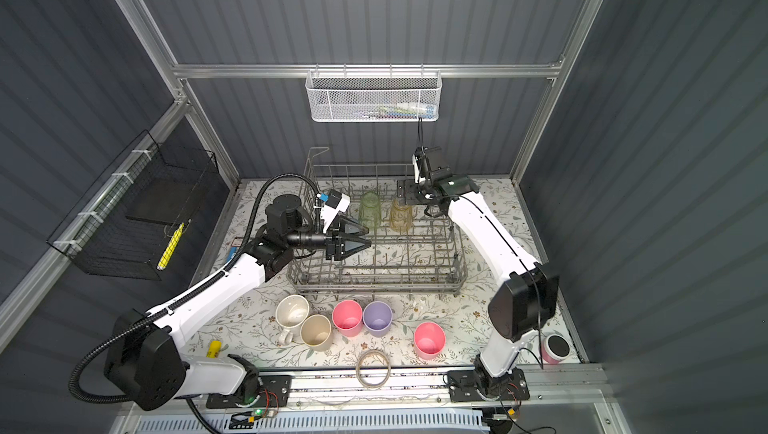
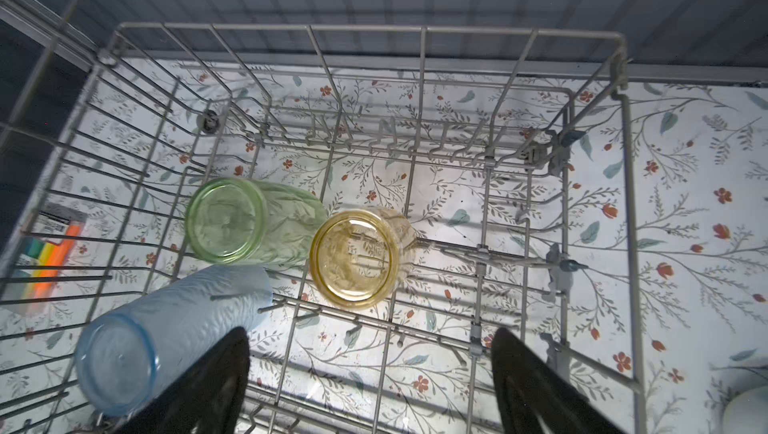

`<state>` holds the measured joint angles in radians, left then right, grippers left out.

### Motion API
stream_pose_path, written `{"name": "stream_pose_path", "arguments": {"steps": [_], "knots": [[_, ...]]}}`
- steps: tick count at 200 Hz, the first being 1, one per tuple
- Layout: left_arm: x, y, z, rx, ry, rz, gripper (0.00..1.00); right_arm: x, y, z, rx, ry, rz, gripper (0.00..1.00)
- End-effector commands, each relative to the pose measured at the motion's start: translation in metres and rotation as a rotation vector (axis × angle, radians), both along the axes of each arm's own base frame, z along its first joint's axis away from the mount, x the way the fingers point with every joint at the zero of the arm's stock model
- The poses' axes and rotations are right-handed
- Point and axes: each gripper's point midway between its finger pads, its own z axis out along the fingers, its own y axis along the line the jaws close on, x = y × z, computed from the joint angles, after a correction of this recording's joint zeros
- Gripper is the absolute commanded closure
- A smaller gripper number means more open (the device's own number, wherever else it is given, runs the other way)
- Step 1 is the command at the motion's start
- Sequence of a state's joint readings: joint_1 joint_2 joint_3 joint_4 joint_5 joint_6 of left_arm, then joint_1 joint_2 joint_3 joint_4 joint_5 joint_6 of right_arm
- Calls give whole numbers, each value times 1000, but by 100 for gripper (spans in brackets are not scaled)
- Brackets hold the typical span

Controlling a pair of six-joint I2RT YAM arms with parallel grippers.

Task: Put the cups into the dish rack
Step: 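Open the right gripper to release the amber cup and lift away, then move the left gripper to the pink cup while the right gripper withdraws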

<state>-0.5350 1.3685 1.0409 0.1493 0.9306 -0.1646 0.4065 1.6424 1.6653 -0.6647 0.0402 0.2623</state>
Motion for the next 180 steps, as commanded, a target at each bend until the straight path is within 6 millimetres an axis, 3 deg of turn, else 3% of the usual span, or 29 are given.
{"name": "stream_pose_path", "arguments": {"steps": [1,26,66,77,139,180], "knots": [[7,1,1,35,-22,26,38,-16,-7,25,70,-92,-17,9],[0,-5,-1,104,-83,49,37,-46,-24,28,122,-139,-57,10],[-31,-36,-4,234,-205,5,36,-86,-63,14,126,-178,-161,9],[-39,-43,-6,249,-221,-14,36,-100,-75,18,138,-203,-188,9],[-84,-82,-46,428,-334,-118,36,-131,-125,6,205,-249,-363,9],[-112,-92,-73,541,-387,-161,37,-144,-157,2,245,-272,-486,9]]}}
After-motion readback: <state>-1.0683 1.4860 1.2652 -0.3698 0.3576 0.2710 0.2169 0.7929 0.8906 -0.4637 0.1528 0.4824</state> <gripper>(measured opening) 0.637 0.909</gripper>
